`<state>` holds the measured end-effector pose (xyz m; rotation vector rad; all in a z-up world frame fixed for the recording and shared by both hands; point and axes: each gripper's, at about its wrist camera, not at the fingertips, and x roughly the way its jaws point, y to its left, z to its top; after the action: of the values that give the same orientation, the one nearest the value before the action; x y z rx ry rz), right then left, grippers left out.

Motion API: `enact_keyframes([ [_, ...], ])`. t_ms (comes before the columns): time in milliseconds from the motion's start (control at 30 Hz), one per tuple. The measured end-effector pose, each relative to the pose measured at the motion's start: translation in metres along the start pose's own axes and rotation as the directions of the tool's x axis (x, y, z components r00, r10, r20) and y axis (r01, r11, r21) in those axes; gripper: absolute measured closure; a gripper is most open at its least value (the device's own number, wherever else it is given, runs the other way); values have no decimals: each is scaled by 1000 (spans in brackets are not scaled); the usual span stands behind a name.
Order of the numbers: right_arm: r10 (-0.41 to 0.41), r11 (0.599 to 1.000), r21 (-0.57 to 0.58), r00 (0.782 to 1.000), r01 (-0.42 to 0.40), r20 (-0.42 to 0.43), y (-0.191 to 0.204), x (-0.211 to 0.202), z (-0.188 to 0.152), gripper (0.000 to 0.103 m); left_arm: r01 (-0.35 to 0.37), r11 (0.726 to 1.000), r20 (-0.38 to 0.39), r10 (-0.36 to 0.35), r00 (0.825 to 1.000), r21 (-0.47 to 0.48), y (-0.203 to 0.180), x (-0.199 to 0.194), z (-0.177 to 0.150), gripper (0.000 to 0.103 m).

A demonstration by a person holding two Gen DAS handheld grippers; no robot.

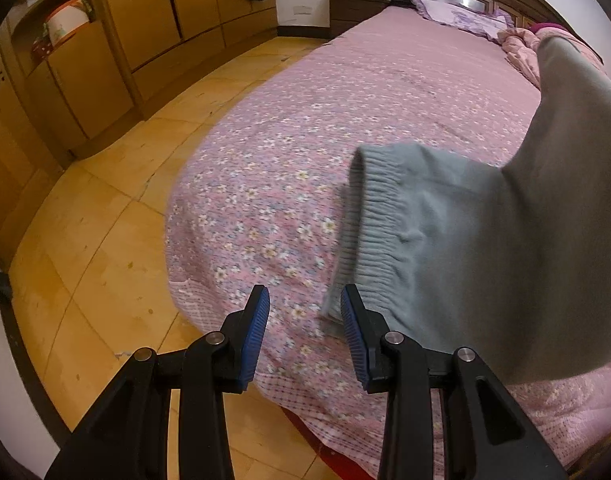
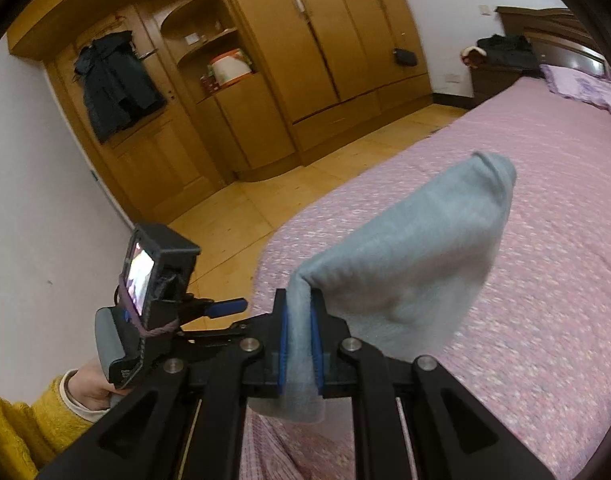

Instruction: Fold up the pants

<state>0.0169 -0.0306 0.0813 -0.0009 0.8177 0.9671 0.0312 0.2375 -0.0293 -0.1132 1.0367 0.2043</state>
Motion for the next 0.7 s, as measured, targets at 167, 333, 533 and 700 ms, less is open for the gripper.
enact_keyframes([
  [167,47,999,14,998,-47,-33,-2,29,4,93,-16,1000,-7,16,1000,-7,8,7,5,72],
  [333,96,995,38,993,-93,-64,-8,55,0,93,-31,999,-17,31,999,-16,15,17,11,72],
  [533,119,991,73,987,-112,-107,-10,87,-4,82,-46,999,-22,45,999,-13,22,25,18,72],
  [700,15,993,117,997,-6,-76,-19,80,-10,48,-18,999,-4,18,1000,-34,28,20,25,73],
])
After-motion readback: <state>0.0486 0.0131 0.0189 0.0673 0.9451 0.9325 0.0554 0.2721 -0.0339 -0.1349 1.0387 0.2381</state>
